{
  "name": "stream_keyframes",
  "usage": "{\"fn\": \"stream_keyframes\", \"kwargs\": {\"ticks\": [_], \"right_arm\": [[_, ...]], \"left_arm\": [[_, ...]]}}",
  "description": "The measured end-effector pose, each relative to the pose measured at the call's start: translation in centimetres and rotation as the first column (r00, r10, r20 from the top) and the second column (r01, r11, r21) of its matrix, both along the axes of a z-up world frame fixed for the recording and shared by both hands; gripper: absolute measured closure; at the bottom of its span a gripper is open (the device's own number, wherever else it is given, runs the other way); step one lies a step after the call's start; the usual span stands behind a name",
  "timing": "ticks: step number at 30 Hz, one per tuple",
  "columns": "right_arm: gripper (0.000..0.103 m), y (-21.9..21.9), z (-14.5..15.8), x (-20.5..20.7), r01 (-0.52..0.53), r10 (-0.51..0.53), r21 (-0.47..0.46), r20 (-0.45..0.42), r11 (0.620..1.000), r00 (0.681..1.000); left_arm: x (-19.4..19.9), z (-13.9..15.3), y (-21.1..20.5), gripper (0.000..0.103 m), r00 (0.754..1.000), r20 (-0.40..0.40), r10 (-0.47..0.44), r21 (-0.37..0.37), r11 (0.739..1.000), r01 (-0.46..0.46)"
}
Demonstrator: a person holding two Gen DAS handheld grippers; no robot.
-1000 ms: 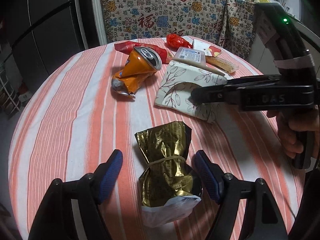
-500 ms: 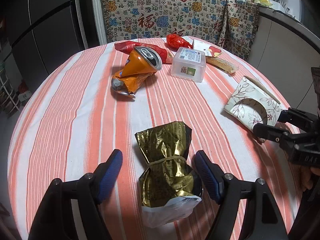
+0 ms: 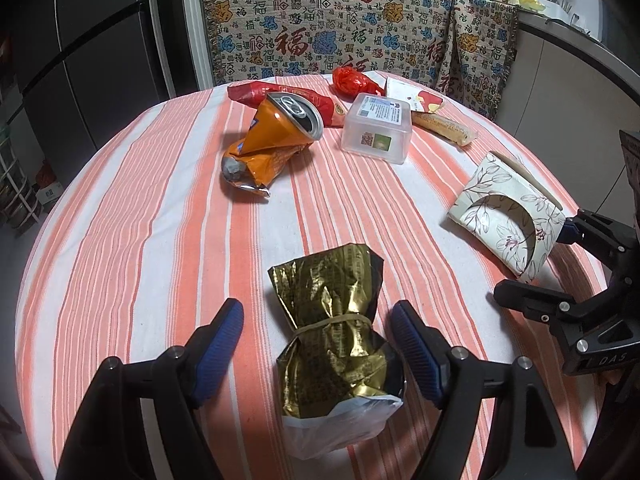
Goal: Collect trash
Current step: 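Grasp the gold foil wrapper with the left tool while the right tool grasps the patterned paper box, then carry foil wrapper and paper box to the blue basket and open both tools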
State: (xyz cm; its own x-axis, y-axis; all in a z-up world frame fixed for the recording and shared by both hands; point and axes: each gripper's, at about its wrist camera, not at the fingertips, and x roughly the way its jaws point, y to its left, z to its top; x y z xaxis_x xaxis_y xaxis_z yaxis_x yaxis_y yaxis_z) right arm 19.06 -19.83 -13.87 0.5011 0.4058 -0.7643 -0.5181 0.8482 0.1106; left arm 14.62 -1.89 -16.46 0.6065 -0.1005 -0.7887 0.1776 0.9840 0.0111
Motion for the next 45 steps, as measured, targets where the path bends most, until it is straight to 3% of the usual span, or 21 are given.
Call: {"fn": "stream_keyframes", "kwargs": {"ticks": [7, 9, 14, 17, 18, 19, 20, 21, 22, 26, 32, 37, 45], "right_arm": [[0.015, -2.1, 0.2, 0.5, 0.014, -0.006, 0.164, -0.052, 0.986, 0.999], [0.014, -2.9, 0.4, 0.7, 0.006, 0.012, 0.206, -0.084, 0.978, 0.996], [0.014, -3.7, 1.1, 2.1, 0.006, 0.024, 0.211, -0.138, 0.978, 0.990], [0.015, -3.7, 1.5, 3.1, -0.005, 0.045, 0.225, -0.172, 0.974, 0.984], [0.016, -3.7, 1.6, 3.3, -0.009, 0.050, 0.228, -0.171, 0.974, 0.984], [0.019, -3.6, 1.7, 3.5, -0.014, 0.055, 0.228, -0.172, 0.974, 0.984], [0.029, -3.4, 1.8, 3.6, -0.023, 0.064, 0.222, -0.178, 0.975, 0.982], [0.040, -3.0, 1.7, 3.8, -0.038, 0.077, 0.200, -0.191, 0.979, 0.978], [0.062, -2.6, 1.6, 3.8, -0.043, 0.073, 0.153, -0.198, 0.987, 0.977], [0.064, -3.2, 2.8, 2.3, -0.025, 0.049, 0.139, -0.174, 0.990, 0.984], [0.064, -7.4, 4.4, -0.4, 0.059, -0.038, 0.144, -0.147, 0.988, 0.988], [0.064, -13.5, 5.9, -1.7, 0.186, -0.169, 0.153, -0.112, 0.971, 0.979], [0.064, -25.8, 5.4, -2.1, 0.439, -0.429, 0.084, -0.116, 0.895, 0.896]], "left_arm": [[0.0, 0.1, -0.1, 0.024, 1.000, 0.000, -0.003, -0.003, 1.000, 0.003], [-0.3, 0.3, 0.0, 0.024, 0.999, -0.010, -0.044, 0.007, 0.999, 0.044], [-1.0, 0.9, 1.0, 0.025, 0.996, -0.029, -0.081, -0.019, 0.997, 0.080], [-0.7, 1.3, 1.4, 0.028, 0.995, -0.053, -0.083, -0.074, 0.994, 0.079], [-0.6, 1.3, 1.4, 0.041, 0.994, -0.060, -0.087, -0.087, 0.993, 0.081], [-0.4, 1.3, 1.3, 0.052, 0.993, -0.071, -0.090, -0.092, 0.992, 0.084], [-0.2, 1.2, 1.0, 0.058, 0.992, -0.088, -0.088, -0.086, 0.993, 0.080], [-0.3, 1.2, 0.8, 0.060, 0.993, -0.082, -0.083, -0.078, 0.994, 0.076], [-0.3, 1.3, 0.6, 0.060, 0.993, -0.080, -0.084, -0.078, 0.994, 0.078], [-1.2, 1.7, -0.7, 0.062, 0.992, -0.066, -0.105, -0.090, 0.991, 0.099], [-1.7, 2.8, -6.1, 0.062, 0.982, -0.048, -0.183, -0.146, 0.974, 0.175], [-1.6, 3.3, -12.4, 0.062, 0.960, -0.046, -0.277, -0.189, 0.946, 0.263], [-1.4, 3.9, -25.5, 0.062, 0.893, -0.046, -0.447, -0.220, 0.877, 0.428]]}}
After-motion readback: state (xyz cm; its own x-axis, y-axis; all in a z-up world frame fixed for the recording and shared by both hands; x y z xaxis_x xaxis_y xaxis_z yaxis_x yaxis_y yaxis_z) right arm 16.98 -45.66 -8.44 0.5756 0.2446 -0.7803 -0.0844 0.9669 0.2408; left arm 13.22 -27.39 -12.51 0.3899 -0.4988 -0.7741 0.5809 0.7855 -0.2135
